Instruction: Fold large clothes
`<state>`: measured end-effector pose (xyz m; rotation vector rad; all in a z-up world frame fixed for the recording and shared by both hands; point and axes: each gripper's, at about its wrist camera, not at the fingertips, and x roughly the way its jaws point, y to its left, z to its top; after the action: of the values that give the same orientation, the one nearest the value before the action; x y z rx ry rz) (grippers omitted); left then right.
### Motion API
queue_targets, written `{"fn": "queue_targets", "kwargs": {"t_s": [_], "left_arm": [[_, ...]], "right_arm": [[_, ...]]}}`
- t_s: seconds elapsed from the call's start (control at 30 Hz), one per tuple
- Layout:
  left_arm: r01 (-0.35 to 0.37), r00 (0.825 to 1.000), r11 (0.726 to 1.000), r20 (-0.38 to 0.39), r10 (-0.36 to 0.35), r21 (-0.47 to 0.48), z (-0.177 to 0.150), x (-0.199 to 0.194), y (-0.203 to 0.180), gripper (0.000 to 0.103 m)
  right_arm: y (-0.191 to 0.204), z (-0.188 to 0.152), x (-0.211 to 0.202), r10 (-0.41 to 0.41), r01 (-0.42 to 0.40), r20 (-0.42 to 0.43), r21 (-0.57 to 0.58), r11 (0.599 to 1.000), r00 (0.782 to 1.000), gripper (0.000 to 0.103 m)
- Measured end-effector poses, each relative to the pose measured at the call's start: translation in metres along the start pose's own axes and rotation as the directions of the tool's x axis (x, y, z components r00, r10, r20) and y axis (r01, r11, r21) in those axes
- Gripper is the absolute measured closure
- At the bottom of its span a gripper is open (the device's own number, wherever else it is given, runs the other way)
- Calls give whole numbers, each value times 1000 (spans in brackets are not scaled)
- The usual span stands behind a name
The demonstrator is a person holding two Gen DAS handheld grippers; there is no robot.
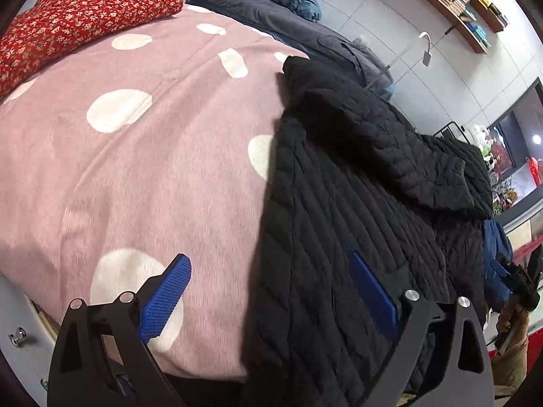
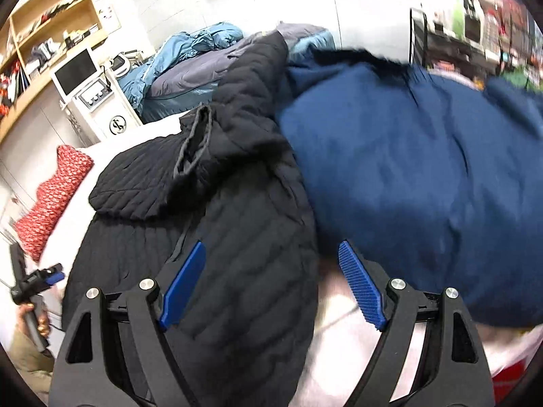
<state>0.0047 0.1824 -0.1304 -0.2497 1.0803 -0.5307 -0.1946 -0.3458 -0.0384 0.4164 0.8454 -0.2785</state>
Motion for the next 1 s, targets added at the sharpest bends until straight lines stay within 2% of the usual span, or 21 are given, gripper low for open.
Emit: {"fn": "queue_targets", "kwargs": {"t_s": [0.1,0.23,0.37,0.57,0.73,0.8,0.9,1.0], "left_arm": [[10,1000,1000,-13,-10,18,-10,-1,-1,11],[35,999,998,-37,-33,53,-24,-3,-4,11],[48,995,995,-86,-41,86,-40,0,-5,11],[83,989,985,-137,-63,151,-56,5,-15,11],[103,985,980,-153,-76,173,-67,2,-13,11],[107,984,982,-155,-82,157,-69,-3,-7,11],[134,982,981,-152,-112,142,-70,-10,0,11],[192,970,973,-177,-168,127,-71,-6,0,11]], "right_arm": [[-5,-15,-7,1,-1,-20,-14,1000,1000,23],[-12,-47,-16,46,-47,-66,-12,999,997,23],[-20,-74,-12,55,-52,-115,23,998,992,23],[-21,-98,3,117,-107,-179,64,992,977,23],[-38,-109,8,255,-217,-184,205,954,949,22],[-46,-116,8,329,-279,-184,253,926,926,22],[-53,-125,8,356,-296,-196,278,914,914,22],[-57,-132,15,382,-311,-228,292,905,896,22]]}}
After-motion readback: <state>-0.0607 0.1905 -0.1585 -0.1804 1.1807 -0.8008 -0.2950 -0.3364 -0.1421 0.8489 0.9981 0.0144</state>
